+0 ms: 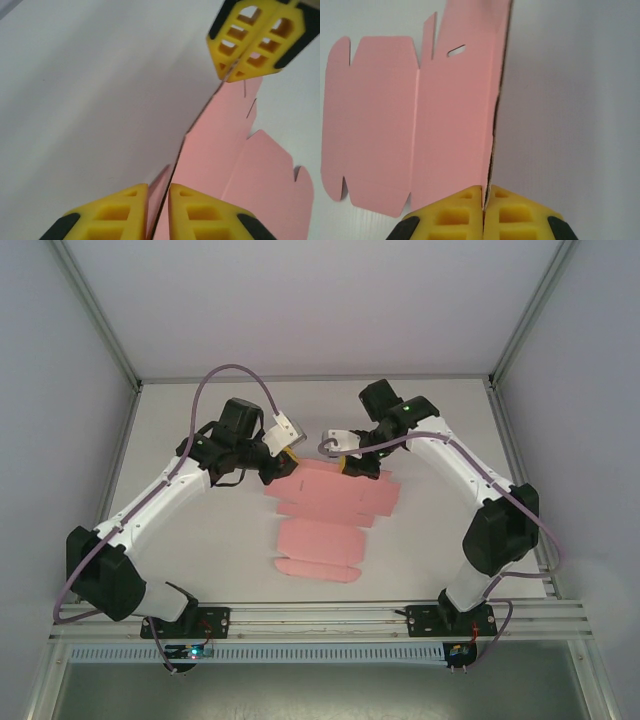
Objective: Assemble paper box
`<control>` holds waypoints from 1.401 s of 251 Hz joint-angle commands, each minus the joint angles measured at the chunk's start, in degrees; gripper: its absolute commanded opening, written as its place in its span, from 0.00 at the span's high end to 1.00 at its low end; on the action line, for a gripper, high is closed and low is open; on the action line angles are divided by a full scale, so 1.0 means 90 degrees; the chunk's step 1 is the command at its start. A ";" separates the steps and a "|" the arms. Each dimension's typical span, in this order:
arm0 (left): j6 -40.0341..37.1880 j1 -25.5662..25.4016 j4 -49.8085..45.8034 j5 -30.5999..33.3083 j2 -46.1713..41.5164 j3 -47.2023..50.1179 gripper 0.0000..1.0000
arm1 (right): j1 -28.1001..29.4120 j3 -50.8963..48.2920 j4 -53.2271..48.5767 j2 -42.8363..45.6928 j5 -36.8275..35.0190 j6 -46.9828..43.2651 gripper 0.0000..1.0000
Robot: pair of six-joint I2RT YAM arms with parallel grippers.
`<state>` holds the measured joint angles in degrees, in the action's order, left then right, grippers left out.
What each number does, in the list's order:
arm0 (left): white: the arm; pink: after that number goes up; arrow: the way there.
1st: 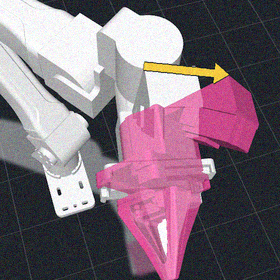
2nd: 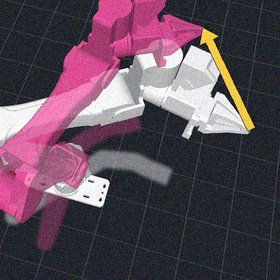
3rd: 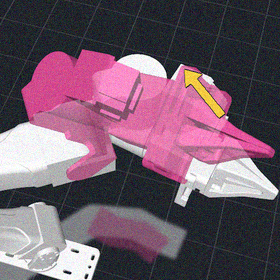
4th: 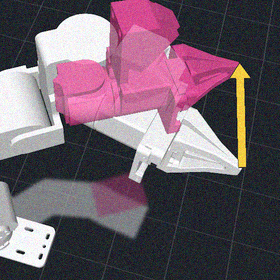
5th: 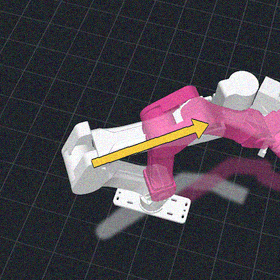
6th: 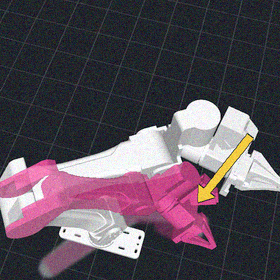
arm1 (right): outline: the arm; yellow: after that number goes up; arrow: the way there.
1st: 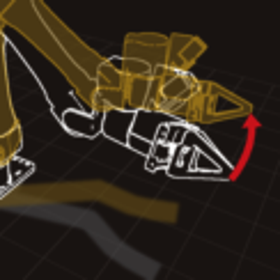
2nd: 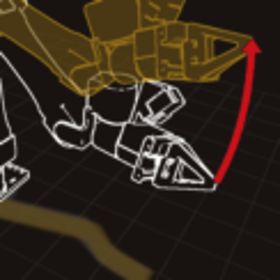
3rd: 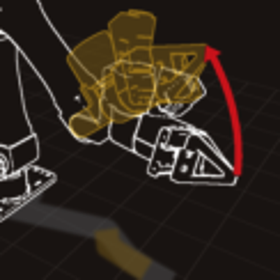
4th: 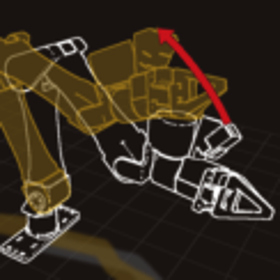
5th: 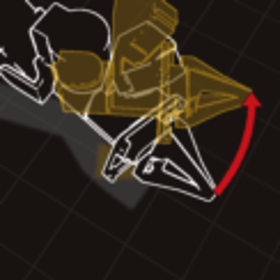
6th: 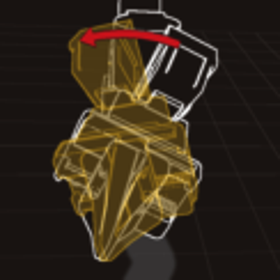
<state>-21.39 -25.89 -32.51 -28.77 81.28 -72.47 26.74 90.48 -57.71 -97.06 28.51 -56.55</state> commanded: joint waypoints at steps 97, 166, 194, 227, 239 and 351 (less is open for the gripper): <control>0.2320 -0.0697 0.2053 0.2203 0.0560 0.0344 1.00 | 0.0729 -0.1371 0.4007 0.0764 -0.1535 0.3941 1.00; 0.4364 -0.0776 0.4205 0.1493 0.0893 0.1334 1.00 | 0.1131 -0.2581 0.6032 0.0929 -0.2465 0.4323 1.00; 0.4755 -0.0848 0.4389 0.1557 0.1070 0.1342 1.00 | 0.1491 -0.3119 0.6658 0.0952 -0.2881 0.3230 1.00; 0.4934 -0.0850 0.4258 0.1622 0.1220 0.1369 0.96 | 0.1555 -0.3437 0.7045 0.0891 -0.3531 0.2512 1.00; 0.5023 -0.0854 0.4204 0.1661 0.1249 0.1389 0.94 | 0.1596 -0.3591 0.7316 0.0891 -0.3853 0.2253 1.00; 0.5355 -0.0844 0.4283 0.1794 0.1164 0.1821 0.85 | 0.1970 -0.4770 0.9480 0.0724 -0.4957 0.0753 1.00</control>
<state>24.75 -31.86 4.27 -9.87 92.09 -57.32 41.80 47.16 17.61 -90.78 -18.87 -46.59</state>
